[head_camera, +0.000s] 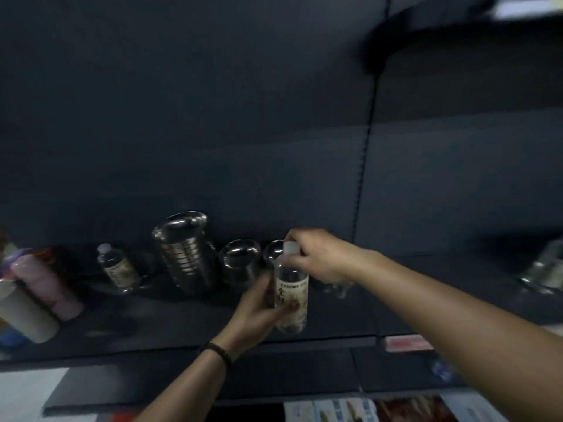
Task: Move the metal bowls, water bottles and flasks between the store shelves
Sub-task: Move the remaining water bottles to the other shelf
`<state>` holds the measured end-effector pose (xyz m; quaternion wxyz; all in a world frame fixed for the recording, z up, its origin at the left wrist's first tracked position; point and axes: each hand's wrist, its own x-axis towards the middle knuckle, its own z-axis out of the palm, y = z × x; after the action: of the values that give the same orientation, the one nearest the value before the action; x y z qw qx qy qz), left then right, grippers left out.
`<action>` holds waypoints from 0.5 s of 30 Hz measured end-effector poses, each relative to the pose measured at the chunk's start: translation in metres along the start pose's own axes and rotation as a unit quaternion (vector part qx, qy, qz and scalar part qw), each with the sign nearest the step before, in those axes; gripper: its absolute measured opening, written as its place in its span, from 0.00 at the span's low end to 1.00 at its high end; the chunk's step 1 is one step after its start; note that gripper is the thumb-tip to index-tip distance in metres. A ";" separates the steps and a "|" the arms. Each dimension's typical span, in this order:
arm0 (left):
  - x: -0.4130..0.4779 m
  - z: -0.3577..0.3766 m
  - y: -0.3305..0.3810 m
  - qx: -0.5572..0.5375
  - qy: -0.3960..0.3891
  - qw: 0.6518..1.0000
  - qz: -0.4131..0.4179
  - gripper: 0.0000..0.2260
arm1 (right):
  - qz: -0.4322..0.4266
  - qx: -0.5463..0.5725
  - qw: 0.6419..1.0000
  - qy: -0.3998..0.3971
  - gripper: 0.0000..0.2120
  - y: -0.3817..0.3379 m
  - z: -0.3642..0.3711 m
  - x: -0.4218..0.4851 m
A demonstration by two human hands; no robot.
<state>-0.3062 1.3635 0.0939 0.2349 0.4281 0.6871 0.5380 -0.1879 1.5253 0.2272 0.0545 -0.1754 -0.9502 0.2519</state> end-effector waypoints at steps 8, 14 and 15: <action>0.012 0.195 0.073 -0.004 -0.095 0.995 0.002 0.26 | 0.119 0.041 0.989 0.072 0.13 0.132 -0.090 -0.148; 0.041 0.295 0.103 0.006 -0.174 0.985 0.002 0.25 | 0.163 0.050 0.978 0.119 0.09 0.206 -0.126 -0.219; 0.047 0.309 0.105 0.010 -0.186 0.982 0.005 0.24 | 0.168 0.047 0.977 0.124 0.09 0.216 -0.130 -0.228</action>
<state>-0.0535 1.5747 0.1035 0.3517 0.5264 0.6347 0.4431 0.1154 1.6779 0.2290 0.1365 -0.3597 -0.8800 0.2785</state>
